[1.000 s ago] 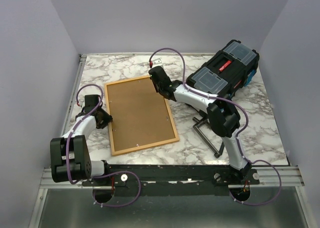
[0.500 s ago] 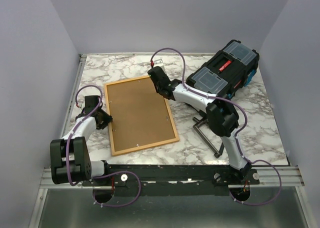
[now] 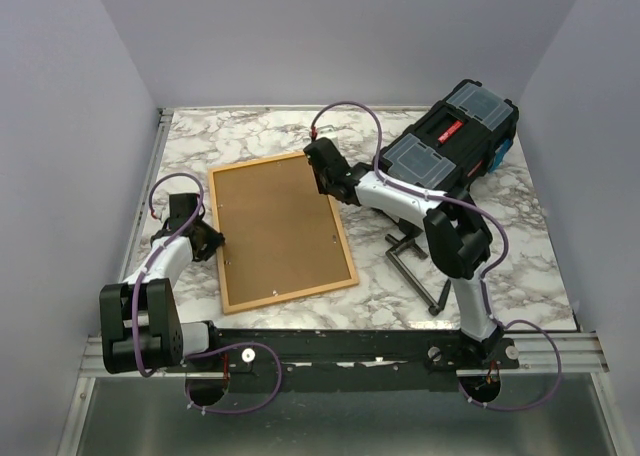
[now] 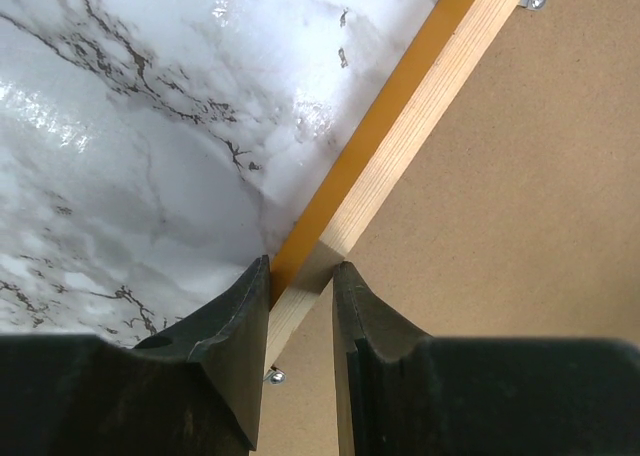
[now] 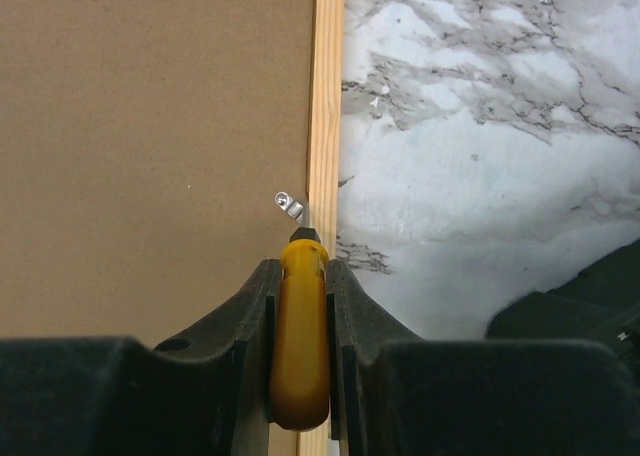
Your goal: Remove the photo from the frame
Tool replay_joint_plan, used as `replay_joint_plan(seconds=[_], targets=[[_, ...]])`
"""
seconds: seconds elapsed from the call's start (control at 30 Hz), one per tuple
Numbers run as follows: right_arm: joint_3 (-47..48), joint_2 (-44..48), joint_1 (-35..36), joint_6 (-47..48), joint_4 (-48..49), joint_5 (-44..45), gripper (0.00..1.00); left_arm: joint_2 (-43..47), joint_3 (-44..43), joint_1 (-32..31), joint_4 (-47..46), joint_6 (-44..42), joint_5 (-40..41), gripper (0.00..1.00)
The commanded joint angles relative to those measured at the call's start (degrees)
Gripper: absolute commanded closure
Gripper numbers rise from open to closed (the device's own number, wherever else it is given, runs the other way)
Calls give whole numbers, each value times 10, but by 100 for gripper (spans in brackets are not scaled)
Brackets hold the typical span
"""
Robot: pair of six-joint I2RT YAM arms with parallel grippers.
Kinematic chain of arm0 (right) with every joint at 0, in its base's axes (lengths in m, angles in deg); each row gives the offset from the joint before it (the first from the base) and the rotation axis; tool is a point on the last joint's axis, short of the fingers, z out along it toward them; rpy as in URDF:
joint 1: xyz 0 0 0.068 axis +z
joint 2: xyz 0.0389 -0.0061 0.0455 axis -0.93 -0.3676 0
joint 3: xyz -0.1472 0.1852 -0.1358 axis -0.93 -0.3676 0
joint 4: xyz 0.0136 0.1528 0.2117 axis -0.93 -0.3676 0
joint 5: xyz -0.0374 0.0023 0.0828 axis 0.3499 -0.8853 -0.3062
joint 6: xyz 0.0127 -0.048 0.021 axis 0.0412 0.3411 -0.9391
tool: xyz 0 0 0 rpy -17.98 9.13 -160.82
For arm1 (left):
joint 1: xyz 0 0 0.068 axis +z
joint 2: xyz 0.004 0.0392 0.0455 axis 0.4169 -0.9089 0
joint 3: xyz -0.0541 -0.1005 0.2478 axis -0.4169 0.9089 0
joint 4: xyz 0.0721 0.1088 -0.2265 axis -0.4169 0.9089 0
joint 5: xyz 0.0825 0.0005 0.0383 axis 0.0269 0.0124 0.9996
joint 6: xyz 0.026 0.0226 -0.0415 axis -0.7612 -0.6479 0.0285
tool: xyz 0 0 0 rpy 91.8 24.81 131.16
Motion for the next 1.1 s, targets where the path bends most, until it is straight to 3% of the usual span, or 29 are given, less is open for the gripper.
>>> replay_joint_plan(seconds=[0.0, 0.2, 0.53, 0.67, 0.83, 1.07], targets=[[-42, 36, 12, -14, -42, -73, 99, 10, 11, 1, 21, 32, 38, 100], [-63, 67, 32, -6, -31, -68, 99, 13, 14, -1, 20, 35, 39, 100], [18, 29, 38, -117, -184, -86, 99, 30, 26, -7, 17, 47, 46, 100], [61, 9, 51, -159, -266, -45, 99, 34, 28, -7, 18, 52, 47, 100], [75, 13, 57, -163, -294, -29, 99, 45, 37, -9, 13, 59, 52, 100], [21, 84, 63, -116, -204, -8, 99, 57, 43, -9, 9, 60, 42, 100]])
